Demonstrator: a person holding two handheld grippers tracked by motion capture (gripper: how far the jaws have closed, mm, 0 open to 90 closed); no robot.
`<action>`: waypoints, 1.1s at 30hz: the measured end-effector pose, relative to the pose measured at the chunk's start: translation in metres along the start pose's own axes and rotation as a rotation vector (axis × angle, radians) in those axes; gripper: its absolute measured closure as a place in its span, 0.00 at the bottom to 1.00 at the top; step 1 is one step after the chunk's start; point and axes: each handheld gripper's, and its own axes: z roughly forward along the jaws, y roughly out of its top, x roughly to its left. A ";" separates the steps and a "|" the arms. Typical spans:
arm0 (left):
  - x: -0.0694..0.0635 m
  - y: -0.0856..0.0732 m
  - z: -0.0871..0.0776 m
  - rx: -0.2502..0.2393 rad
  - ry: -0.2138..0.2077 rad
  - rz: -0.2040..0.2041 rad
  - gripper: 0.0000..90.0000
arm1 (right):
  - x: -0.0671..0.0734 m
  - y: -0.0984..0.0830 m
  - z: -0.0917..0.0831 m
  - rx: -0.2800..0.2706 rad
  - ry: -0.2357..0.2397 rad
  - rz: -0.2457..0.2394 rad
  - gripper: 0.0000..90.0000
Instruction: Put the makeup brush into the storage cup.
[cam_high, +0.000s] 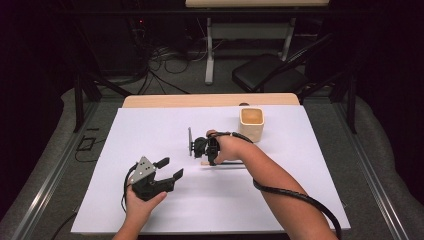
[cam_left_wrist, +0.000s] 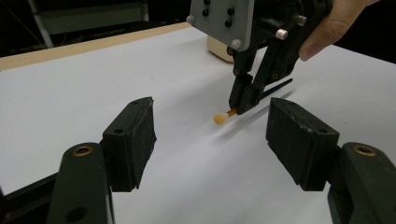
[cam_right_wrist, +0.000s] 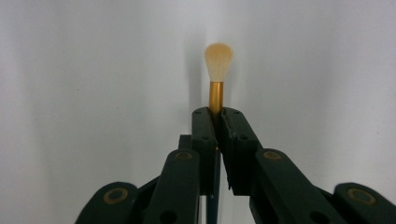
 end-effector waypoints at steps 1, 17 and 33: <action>0.000 0.000 0.000 0.000 0.000 0.000 0.37 | 0.000 0.000 0.000 0.000 0.000 0.000 0.93; 0.000 0.000 0.000 0.000 -0.002 -0.001 0.37 | 0.001 -0.002 -0.007 -0.009 -0.005 0.013 0.93; 0.000 0.000 0.001 -0.001 -0.002 0.000 0.37 | 0.004 -0.010 -0.024 -0.058 -0.016 0.028 0.93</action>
